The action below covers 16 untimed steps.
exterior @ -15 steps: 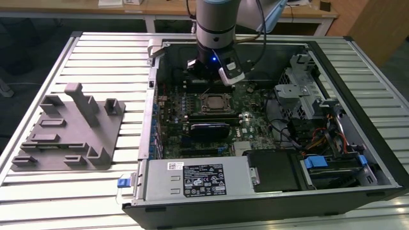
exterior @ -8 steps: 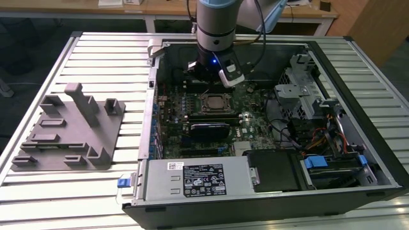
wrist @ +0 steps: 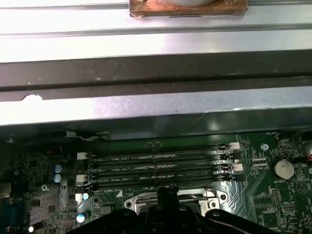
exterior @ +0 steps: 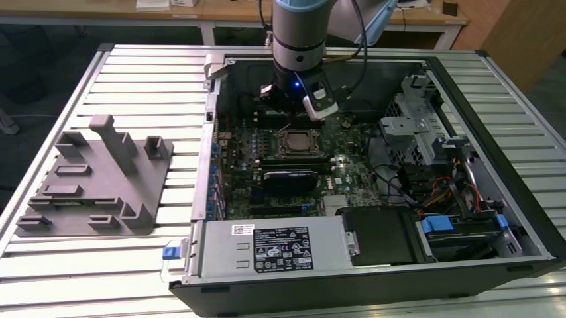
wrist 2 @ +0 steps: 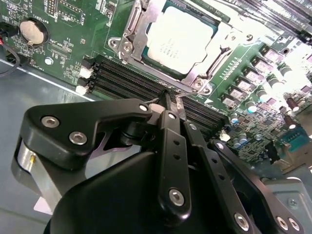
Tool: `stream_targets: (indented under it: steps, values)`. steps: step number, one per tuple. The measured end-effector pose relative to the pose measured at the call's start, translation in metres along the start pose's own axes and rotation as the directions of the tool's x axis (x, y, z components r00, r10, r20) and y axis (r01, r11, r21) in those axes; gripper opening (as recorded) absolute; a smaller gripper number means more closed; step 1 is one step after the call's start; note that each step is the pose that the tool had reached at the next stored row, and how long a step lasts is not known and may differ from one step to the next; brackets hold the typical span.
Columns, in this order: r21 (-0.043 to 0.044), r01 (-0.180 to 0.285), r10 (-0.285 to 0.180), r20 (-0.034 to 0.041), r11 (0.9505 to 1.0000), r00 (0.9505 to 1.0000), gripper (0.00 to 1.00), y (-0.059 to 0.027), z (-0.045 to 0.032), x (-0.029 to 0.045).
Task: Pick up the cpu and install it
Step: 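Install the first cpu locking lever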
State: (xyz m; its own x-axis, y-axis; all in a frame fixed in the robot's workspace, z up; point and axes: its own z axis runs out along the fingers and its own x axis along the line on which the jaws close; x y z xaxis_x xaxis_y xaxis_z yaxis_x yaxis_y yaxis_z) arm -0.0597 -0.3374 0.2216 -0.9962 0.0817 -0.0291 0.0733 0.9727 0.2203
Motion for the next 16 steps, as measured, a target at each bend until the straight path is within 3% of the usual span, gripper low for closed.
stream_targets:
  steps: [7,10,13,14,16]
  values:
    - [0.0000,0.001,-0.001,0.0054,1.0000,1.0000,0.11,0.0004,0.0034,-0.0001]
    - [-0.0016,0.005,-0.005,0.0218,1.0000,0.9998,0.11,0.0003,0.0042,-0.0001]
    - [-0.0047,0.010,-0.010,0.0465,0.9999,0.9989,0.11,0.0001,0.0051,-0.0001]
    - [-0.0058,0.011,-0.011,0.0514,0.9999,0.9986,0.11,0.0001,0.0054,-0.0001]
    - [-0.0059,0.012,-0.011,0.0522,0.9999,0.9986,0.11,0.0001,0.0055,-0.0001]
